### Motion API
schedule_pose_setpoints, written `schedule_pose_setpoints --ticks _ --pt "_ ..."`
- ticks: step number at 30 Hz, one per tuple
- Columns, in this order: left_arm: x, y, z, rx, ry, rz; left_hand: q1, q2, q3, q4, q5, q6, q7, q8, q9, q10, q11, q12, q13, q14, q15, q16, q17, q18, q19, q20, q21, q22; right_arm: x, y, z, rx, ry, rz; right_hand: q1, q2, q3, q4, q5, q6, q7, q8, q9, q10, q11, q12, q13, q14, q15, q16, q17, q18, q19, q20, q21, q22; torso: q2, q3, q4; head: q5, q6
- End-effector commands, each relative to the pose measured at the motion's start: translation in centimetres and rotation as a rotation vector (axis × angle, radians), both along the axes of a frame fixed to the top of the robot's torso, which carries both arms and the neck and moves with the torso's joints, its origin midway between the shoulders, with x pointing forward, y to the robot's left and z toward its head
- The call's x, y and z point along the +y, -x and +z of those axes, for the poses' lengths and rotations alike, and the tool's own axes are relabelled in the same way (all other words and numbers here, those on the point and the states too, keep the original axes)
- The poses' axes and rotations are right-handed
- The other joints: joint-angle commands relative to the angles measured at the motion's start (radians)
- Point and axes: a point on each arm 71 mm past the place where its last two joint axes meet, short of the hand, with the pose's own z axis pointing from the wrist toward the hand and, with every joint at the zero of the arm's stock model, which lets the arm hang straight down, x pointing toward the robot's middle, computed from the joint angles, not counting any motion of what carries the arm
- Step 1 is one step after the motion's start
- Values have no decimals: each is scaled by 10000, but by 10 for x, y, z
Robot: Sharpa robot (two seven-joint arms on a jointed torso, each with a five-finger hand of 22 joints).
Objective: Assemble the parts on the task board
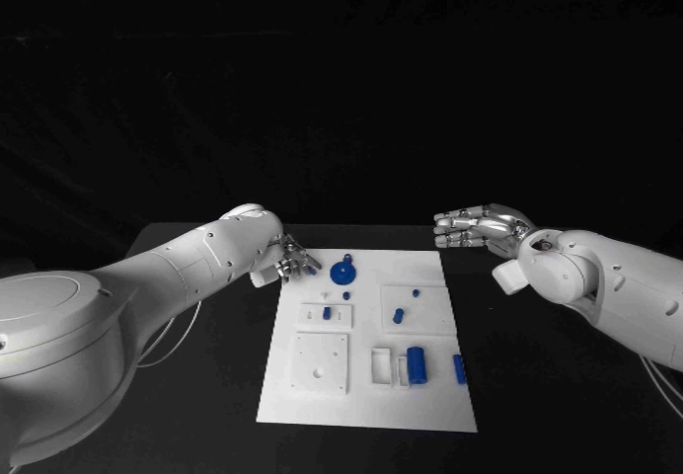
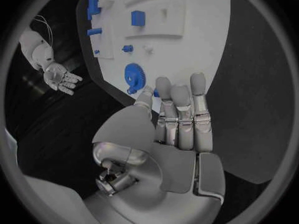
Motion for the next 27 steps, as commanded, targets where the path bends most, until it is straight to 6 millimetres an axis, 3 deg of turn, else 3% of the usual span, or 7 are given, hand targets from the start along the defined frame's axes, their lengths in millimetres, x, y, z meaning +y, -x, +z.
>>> schedule_pose_setpoints --ticks 1,15,22,23,24,25,27 --pt "-3 1 -1 135 159 -131 16 99 66 -35 276 -82 6 38 33 -73 19 48 11 -77 16 36 11 -30 -74 -2 59 180 2 0 1 -79 -59 137 -38 8 43 32 61 11 16 14 12 51 5 -20 -13 48 -22 -20 10 -35 22 -4 2 10 1 4 1 5 0" --pt "-4 0 0 106 434 -77 332 466 714 -805 1251 -127 -52 265 348 -12 -11 101 10 -60 -20 129 30 -56 -85 -42 170 194 2 0 0 -52 -58 160 -47 8 28 52 62 9 13 15 12 47 3 -21 -14 45 -26 -18 11 -36 18 -2 2 9 0 7 0 18 -10" --pt "-4 0 0 -25 652 -30 -65 605 1449 -1409 1803 1 -63 334 760 137 1 90 -8 3 -25 173 62 -48 -119 -52 360 196 2 0 0 -46 -55 158 -47 8 28 52 62 9 13 15 12 47 3 -21 -14 45 -26 -18 11 -36 18 -2 2 9 0 10 3 21 -15" --pt "-3 0 1 -49 686 -19 -18 650 1767 -1514 1196 -4 -61 306 796 146 4 81 -10 9 -30 176 67 -45 -127 -56 381 196 2 0 0 -46 -55 158 -47 8 28 52 62 9 13 15 12 47 3 -21 -14 45 -26 -18 11 -36 18 -2 2 9 0 9 4 22 -17" --pt "-3 0 1 -74 716 -8 43 671 2307 -1642 23 11 -65 276 806 173 -11 67 -13 20 -44 178 76 -50 -131 -75 398 197 2 0 0 -46 -54 157 -47 8 28 52 62 9 13 15 12 47 3 -21 -14 45 -26 -18 11 -36 18 -2 2 9 -1 9 3 25 -19" --pt "-3 0 1 -94 736 0 -1337 -548 5519 -1397 -134 207 -53 262 1107 245 -19 40 0 67 -27 159 94 40 -170 -34 550 186 2 0 0 -45 -54 158 -47 8 28 52 62 9 13 15 12 47 3 -21 -14 45 -26 -18 11 -36 18 -2 2 9 -3 11 7 20 -29" --pt "-3 0 1 -147 789 26 -727 -486 4942 -1071 -40 143 -80 274 1288 267 4 44 14 81 -25 168 110 -13 -167 -44 585 186 2 0 0 -42 -52 157 -47 8 28 52 62 9 13 15 12 47 3 -21 -14 45 -26 -18 11 -36 18 -2 2 9 -3 7 8 24 -38"
